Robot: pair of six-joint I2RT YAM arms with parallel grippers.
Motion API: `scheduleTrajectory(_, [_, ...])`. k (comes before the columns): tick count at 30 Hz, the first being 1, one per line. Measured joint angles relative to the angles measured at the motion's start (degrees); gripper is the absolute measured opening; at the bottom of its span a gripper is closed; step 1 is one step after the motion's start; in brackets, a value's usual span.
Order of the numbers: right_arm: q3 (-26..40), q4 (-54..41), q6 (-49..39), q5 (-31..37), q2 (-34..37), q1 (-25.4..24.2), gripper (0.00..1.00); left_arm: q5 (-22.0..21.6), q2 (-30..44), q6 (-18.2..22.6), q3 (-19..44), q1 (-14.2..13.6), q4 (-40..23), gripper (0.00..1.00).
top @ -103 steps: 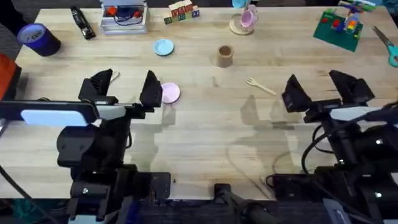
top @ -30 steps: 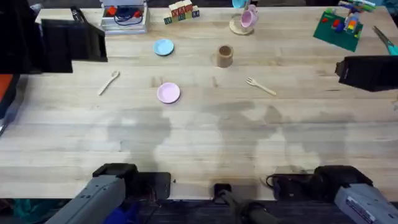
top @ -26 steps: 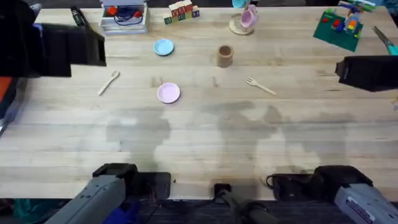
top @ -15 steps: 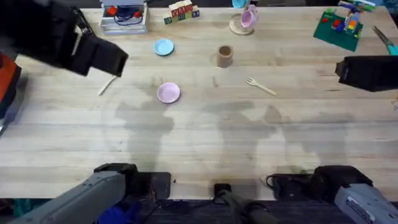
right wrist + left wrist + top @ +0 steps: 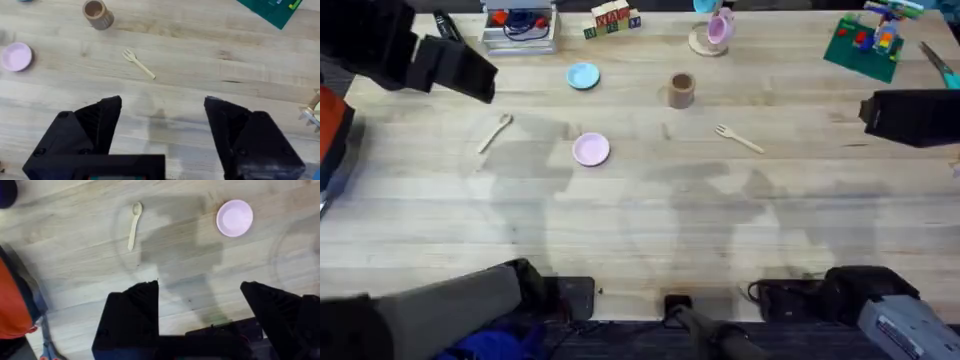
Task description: Pick up a utensil and set it on the pink plate, then put the other utensil in the container.
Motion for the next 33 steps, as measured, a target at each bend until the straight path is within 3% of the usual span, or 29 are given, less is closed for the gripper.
scheduleTrajectory(3, [0.0, 0.0, 0.0, 0.0, 0.0, 0.0, 0.996, 1.5, 2.5, 1.7, 0.0, 2.5, 0.7, 0.995])
scheduleTrajectory(9, [0.0, 0.0, 0.0, 0.0, 0.0, 0.0, 0.996, 2.1, 7.9, 3.9, 0.0, 3.9, 2.8, 0.995])
scheduleTrajectory(16, [0.0, 0.0, 0.0, 0.0, 0.0, 0.0, 0.996, -2.1, 13.4, 4.8, -0.5, 6.9, 7.2, 0.995])
scheduleTrajectory(21, [0.0, 0.0, 0.0, 0.0, 0.0, 0.0, 0.996, -8.5, 13.4, 7.7, -7.9, 7.9, 14.8, 0.994])
scheduleTrajectory(26, [0.0, 0.0, 0.0, 0.0, 0.0, 0.0, 0.996, -9.8, 13.4, 12.7, -16.3, 7.9, 20.9, 0.994])
scheduleTrajectory(33, [0.0, 0.0, 0.0, 0.0, 0.0, 0.0, 0.996, -9.8, 13.4, 15.3, -20.4, 7.9, 29.8, 0.993])
